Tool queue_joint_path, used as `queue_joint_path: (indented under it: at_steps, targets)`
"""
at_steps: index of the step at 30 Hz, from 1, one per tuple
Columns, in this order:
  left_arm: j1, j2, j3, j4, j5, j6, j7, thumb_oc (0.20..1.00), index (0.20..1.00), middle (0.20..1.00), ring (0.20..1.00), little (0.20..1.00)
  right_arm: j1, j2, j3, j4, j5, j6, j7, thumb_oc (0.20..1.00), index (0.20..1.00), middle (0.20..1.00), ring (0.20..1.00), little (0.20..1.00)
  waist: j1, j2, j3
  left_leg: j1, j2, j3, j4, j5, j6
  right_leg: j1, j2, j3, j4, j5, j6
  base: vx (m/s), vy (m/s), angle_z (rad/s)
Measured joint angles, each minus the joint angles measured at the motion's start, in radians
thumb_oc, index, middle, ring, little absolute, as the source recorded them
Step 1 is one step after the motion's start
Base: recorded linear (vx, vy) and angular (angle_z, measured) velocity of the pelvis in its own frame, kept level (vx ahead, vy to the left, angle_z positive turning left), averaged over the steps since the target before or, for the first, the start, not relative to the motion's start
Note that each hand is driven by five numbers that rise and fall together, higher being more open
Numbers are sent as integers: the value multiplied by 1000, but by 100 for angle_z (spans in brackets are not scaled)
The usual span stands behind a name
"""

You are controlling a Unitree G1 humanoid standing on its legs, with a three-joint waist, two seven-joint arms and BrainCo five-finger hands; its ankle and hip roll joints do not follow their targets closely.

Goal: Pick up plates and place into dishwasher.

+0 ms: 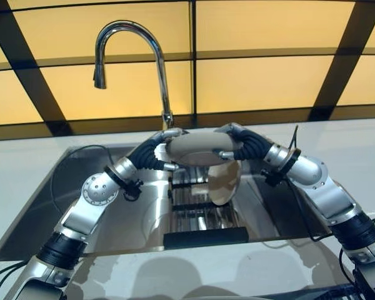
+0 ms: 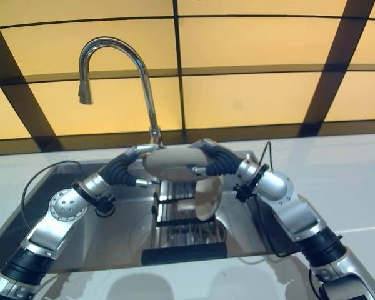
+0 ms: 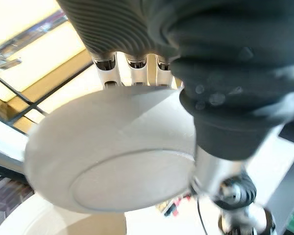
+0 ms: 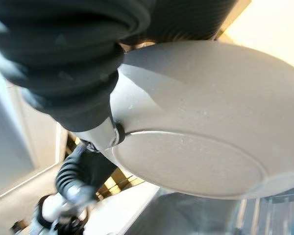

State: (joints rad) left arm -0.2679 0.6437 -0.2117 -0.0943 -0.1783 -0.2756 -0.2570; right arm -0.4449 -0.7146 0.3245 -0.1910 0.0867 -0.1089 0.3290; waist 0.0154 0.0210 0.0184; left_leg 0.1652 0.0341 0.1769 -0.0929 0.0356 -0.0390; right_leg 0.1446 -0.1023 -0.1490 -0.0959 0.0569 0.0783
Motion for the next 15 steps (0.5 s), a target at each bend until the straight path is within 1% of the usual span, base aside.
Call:
queue_joint_path:
  at_steps: [4, 11, 15]
  targets:
    - [2, -47, 36, 0, -14, 5, 50, 1000, 1000, 1000, 1000, 1000, 17, 2, -35, 1, -62, 0, -65, 200, 200, 200, 200, 200, -1, 0, 0, 0, 1, 4, 0, -1, 0, -5, 0, 2, 0, 0, 0, -8, -2, -1]
    - [4, -63, 73, 7, -83, 18, 107, 1000, 1000, 1000, 1000, 1000, 17, -2, -124, 1, -135, 0, -207, 200, 200, 200, 200, 200, -2, -4, 2, 0, 3, 15, 0, -1, -1, -10, 3, 14, 0, -1, 2, -38, -12, -5]
    - [18, -79, 110, 13, -120, 18, 120, 1000, 1000, 1000, 1000, 1000, 18, -6, -174, 1, -163, 5, -283, 200, 200, 200, 200, 200, -12, -9, 5, 1, 5, 33, 0, -2, -2, -20, 6, 31, 0, 0, 5, -43, -2, -12]
